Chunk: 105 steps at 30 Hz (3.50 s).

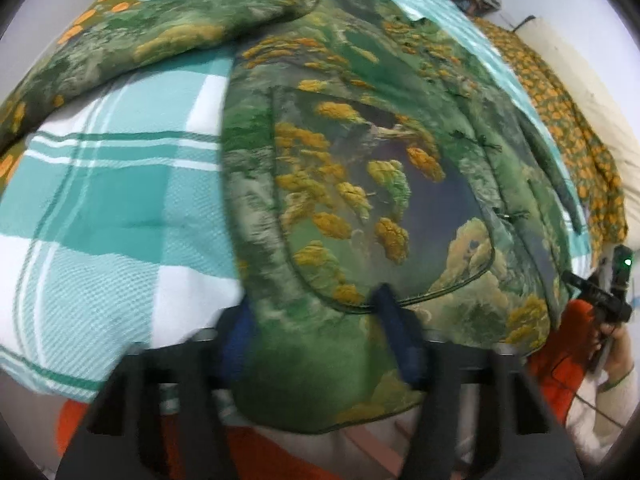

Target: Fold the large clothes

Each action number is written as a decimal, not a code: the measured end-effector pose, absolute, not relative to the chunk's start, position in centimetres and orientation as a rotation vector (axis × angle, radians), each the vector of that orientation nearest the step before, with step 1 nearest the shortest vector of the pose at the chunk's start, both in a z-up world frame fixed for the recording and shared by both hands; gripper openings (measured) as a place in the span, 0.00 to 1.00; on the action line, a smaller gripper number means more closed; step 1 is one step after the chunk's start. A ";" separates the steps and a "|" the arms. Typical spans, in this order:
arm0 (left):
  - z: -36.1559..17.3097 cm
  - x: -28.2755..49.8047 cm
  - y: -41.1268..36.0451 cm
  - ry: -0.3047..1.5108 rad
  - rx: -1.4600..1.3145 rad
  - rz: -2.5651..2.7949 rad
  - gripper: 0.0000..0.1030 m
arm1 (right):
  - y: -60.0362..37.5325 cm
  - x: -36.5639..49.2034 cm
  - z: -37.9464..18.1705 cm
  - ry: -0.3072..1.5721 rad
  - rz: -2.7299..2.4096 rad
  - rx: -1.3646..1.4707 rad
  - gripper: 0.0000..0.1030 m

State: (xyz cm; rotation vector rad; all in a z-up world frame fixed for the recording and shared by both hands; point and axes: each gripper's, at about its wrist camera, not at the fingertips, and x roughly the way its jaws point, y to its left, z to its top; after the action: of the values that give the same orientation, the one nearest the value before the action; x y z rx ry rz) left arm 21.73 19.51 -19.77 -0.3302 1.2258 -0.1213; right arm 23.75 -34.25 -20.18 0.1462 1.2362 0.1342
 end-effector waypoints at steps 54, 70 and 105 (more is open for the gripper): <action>-10.2 21.0 11.4 0.830 -0.027 0.086 1.00 | -29.3 22.4 -10.9 0.899 0.095 0.020 0.72; -12.0 21.6 12.9 0.916 -0.146 0.095 1.00 | -29.5 22.5 -12.4 0.905 0.046 -0.022 0.72; -13.3 22.1 10.6 0.885 -0.049 0.115 1.00 | -55.2 31.1 -17.5 0.780 -0.390 0.657 0.72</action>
State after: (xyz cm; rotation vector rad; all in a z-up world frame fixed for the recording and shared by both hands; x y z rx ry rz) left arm 22.09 10.58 -13.27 -0.0485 0.8851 0.1151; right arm 31.14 -55.16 -17.47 0.6573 0.7796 -0.3897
